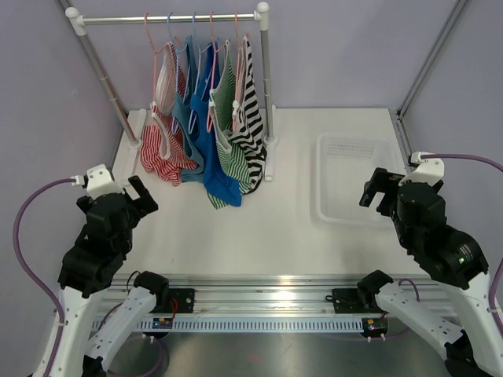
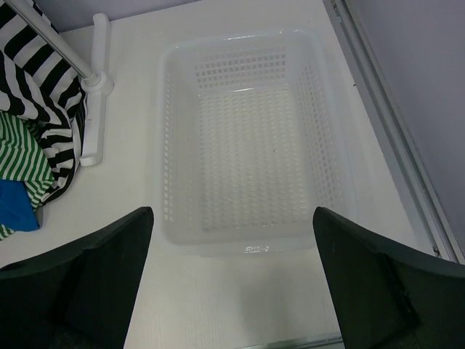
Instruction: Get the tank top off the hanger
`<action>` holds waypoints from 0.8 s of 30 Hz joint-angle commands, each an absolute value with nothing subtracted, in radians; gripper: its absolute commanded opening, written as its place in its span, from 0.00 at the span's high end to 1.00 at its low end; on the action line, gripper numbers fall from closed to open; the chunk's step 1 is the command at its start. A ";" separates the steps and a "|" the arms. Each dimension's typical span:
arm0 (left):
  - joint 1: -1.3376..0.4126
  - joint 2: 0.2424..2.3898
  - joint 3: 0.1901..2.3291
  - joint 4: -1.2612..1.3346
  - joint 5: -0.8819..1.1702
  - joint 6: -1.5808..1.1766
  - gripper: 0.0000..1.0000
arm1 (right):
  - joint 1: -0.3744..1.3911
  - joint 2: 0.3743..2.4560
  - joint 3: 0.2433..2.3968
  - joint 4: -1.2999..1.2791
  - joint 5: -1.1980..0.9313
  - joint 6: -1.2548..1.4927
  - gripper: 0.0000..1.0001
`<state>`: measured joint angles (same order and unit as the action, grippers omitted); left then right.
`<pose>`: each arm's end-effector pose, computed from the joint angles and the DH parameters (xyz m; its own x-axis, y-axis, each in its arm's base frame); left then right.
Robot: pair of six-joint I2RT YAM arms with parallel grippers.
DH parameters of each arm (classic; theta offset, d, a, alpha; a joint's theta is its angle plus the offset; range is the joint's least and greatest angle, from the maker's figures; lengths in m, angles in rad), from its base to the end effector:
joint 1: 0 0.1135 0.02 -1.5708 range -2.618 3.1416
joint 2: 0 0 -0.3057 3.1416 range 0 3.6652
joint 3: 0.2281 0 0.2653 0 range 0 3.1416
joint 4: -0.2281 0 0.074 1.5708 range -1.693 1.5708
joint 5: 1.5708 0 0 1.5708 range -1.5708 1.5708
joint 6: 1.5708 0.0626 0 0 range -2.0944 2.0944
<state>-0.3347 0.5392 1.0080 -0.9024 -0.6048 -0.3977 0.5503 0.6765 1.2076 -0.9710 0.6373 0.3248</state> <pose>0.0825 0.0090 0.3880 -0.2818 -0.2393 -0.9292 -0.3539 0.9260 -0.1312 0.0932 0.0135 0.4346 -0.3317 0.0974 -0.9383 0.1524 0.9871 0.0486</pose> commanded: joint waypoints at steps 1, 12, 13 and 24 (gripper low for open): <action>-0.334 0.555 1.080 -0.880 -0.568 -0.413 0.01 | 0.558 0.664 1.221 -0.943 0.626 0.321 0.00; -0.394 0.918 1.478 -0.832 -0.281 -0.452 0.01 | 0.558 0.637 1.186 -0.873 0.483 0.347 0.01; -0.422 0.955 1.524 -0.827 -0.296 -0.451 0.01 | 0.558 0.635 1.186 -0.873 0.477 0.363 0.00; -0.614 1.558 2.146 -0.830 -0.405 -0.298 0.01 | 0.558 0.594 1.178 -0.893 0.364 0.397 0.02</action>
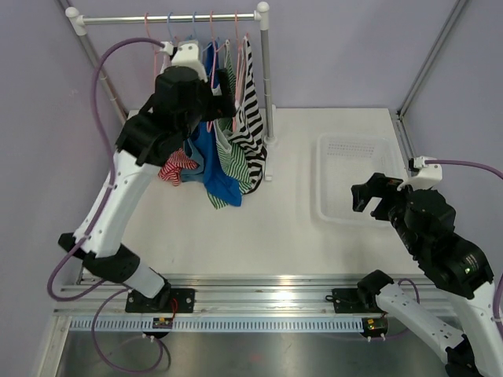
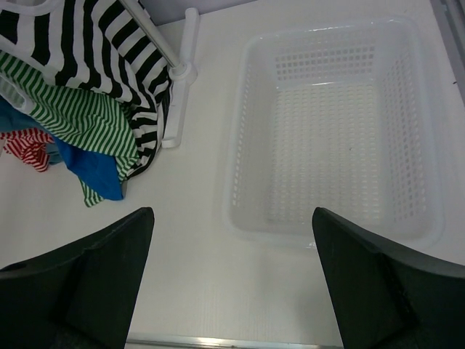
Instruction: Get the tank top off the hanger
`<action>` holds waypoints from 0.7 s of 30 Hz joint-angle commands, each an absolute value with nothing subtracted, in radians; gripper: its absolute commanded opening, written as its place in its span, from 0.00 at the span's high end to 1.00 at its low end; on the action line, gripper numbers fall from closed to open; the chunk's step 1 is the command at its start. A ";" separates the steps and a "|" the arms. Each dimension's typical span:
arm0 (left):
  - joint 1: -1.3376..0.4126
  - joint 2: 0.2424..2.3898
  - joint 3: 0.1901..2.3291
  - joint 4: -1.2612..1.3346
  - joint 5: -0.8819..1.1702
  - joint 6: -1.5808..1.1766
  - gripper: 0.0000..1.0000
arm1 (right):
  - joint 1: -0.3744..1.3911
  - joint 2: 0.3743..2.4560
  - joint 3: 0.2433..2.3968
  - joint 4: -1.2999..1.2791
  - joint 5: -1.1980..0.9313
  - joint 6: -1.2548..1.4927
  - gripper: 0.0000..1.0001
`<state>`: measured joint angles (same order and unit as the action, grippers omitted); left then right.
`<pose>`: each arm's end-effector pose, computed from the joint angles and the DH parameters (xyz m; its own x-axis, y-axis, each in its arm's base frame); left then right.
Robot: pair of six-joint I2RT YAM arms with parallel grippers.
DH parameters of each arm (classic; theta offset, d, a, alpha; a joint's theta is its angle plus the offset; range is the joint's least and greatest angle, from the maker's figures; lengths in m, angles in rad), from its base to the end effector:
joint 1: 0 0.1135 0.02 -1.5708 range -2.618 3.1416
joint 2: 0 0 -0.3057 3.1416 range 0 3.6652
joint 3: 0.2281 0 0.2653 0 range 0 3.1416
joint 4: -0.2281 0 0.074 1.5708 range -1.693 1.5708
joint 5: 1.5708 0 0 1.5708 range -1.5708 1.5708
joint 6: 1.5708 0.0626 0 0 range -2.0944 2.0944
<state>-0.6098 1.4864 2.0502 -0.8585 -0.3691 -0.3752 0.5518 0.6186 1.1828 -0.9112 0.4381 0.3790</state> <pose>0.2648 -0.1575 0.5685 -0.3136 -0.1979 -0.9287 0.1464 0.9563 -0.2532 0.0822 0.0194 0.4352 -0.3190 0.1971 -0.9270 -0.0182 0.9767 0.2139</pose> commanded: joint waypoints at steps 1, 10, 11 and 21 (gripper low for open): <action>-0.614 1.612 2.170 -0.816 -0.411 -0.287 0.01 | 0.558 0.575 1.177 -0.894 0.342 0.390 0.02; -0.607 1.853 2.316 -0.658 -0.475 -0.180 0.12 | 0.560 0.494 1.207 -0.948 0.314 0.353 0.05; -0.603 1.874 2.335 -0.655 -0.482 -0.181 0.15 | 0.558 0.489 1.207 -0.956 0.311 0.353 0.05; -0.520 2.013 2.445 -0.618 -0.358 -0.183 0.43 | 0.558 0.482 1.190 -0.966 0.267 0.362 0.07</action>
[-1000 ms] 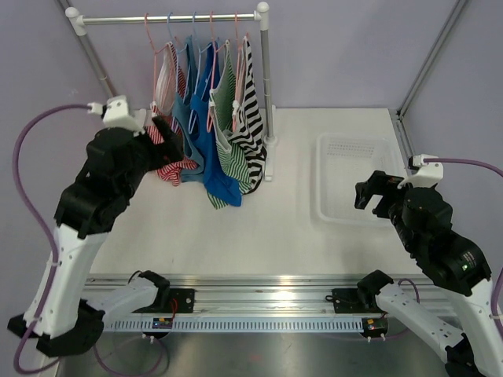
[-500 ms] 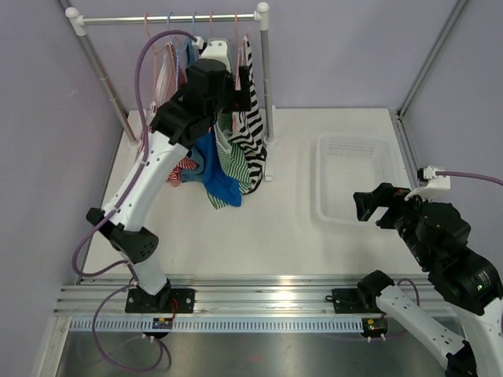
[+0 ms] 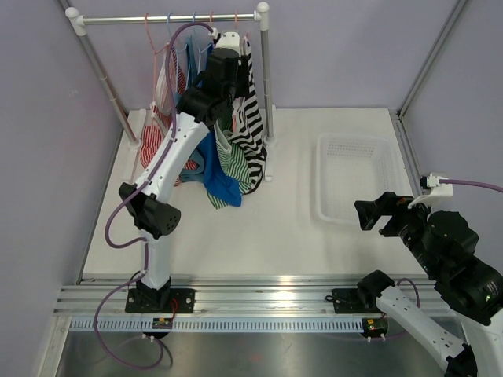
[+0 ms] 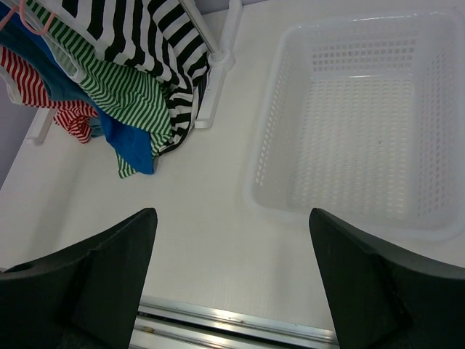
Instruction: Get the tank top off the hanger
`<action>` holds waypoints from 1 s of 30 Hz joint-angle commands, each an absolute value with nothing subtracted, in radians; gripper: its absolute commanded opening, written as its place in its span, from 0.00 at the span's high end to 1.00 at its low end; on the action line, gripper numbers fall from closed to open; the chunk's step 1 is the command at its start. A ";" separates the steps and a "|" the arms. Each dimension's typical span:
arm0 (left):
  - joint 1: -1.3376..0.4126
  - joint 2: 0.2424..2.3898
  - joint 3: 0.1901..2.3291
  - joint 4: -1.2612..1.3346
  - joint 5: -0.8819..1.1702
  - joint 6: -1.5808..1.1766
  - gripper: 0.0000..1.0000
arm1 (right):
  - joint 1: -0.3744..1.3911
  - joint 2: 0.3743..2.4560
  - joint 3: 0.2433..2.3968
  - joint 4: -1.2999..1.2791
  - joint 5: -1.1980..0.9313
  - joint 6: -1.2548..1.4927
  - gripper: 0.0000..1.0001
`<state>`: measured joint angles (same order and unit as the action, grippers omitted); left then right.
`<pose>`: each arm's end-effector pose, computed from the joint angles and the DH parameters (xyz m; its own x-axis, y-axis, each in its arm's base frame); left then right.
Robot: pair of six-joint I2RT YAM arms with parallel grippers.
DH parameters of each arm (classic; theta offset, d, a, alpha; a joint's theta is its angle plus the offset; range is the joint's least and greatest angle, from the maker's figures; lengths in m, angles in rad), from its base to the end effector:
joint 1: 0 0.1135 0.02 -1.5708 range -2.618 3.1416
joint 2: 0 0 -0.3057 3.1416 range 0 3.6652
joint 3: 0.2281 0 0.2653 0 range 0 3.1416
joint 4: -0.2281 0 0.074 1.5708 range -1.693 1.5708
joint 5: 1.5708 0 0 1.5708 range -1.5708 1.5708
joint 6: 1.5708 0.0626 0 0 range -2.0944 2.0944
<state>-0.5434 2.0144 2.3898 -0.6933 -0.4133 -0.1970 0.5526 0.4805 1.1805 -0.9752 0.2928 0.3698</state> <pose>0.4362 -0.2341 0.4991 -0.2911 -0.0335 -0.9561 0.0918 0.9938 -0.0628 0.0408 0.0039 0.4308 -0.3118 0.2143 -0.9257 -0.1645 0.9473 0.2747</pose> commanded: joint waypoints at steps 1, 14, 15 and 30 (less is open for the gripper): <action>-0.515 2.013 2.444 -0.614 -0.330 -0.181 0.45 | 0.558 0.485 1.187 -0.963 0.268 0.361 0.07; -0.495 2.080 2.491 -0.601 -0.293 -0.178 0.76 | 0.558 0.491 1.169 -0.950 0.264 0.365 0.07; -0.497 2.082 2.493 -0.598 -0.287 -0.178 0.76 | 0.558 0.491 1.169 -0.950 0.264 0.365 0.07; -0.505 1.987 2.510 -0.535 -0.290 -0.207 1.00 | 0.558 0.491 1.160 -0.939 0.262 0.360 0.07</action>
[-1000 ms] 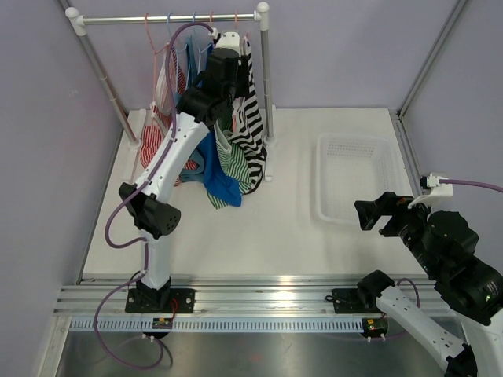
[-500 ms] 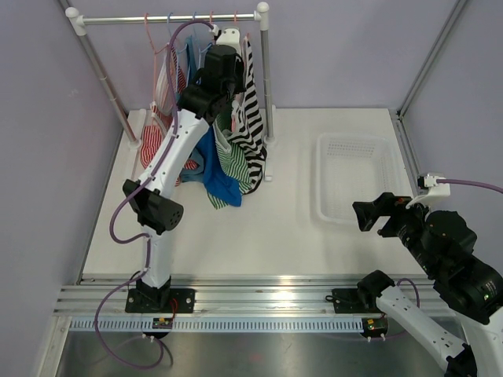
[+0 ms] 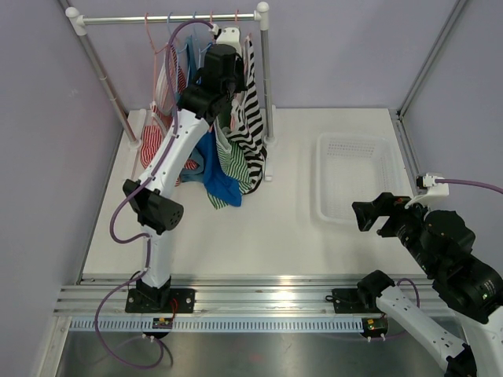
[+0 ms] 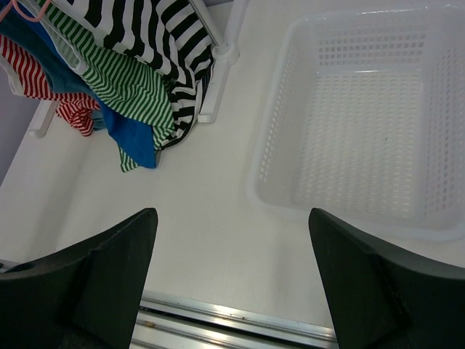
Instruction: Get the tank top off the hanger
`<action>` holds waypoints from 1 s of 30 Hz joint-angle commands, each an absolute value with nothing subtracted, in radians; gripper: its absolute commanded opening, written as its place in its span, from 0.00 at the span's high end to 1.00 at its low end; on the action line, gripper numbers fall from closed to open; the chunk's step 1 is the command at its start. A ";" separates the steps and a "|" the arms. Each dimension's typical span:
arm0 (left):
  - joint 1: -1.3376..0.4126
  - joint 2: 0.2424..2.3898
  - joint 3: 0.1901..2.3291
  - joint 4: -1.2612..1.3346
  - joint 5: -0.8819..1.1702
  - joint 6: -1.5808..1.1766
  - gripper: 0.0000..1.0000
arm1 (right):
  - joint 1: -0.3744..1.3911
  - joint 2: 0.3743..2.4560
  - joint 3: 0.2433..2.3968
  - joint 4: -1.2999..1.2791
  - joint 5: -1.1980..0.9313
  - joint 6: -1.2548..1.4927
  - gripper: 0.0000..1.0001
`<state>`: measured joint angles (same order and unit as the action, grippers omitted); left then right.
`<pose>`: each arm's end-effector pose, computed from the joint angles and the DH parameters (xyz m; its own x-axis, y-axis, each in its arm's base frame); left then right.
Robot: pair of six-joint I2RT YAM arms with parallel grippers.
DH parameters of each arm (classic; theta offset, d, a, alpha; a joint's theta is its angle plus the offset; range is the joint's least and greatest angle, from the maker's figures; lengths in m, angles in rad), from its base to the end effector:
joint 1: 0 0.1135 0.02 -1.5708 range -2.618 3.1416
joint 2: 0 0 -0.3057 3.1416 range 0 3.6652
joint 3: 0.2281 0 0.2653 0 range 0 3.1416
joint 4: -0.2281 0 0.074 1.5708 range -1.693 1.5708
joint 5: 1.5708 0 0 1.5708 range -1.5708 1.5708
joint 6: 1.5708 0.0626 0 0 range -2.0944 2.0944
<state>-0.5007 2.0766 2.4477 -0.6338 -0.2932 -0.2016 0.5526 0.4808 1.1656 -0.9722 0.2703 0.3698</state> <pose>0.4618 -0.2321 0.4958 -0.2662 -0.0729 -0.9612 0.1648 0.9790 -0.1198 0.0428 0.0068 0.4267 -0.3290 0.2063 -0.9215 -0.1812 0.9439 0.2760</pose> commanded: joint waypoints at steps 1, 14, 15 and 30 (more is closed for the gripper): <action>-0.508 1.973 2.510 -0.529 -0.288 -0.203 1.00 | 0.558 0.491 1.157 -0.933 0.261 0.360 0.07; -0.561 1.781 2.378 -0.637 -0.331 -0.244 1.00 | 0.560 0.522 1.166 -0.896 0.232 0.357 0.07; -0.566 1.737 2.343 -0.644 -0.321 -0.255 1.00 | 0.558 0.523 1.167 -0.896 0.232 0.357 0.07; -0.673 1.198 1.608 -0.563 -0.089 -0.371 1.00 | 0.558 0.716 1.186 -0.615 0.037 0.293 0.09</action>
<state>-0.6388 1.3392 1.7161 -0.6994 -0.2249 -0.3500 0.5526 0.6315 1.1576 -0.7956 0.1566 0.3290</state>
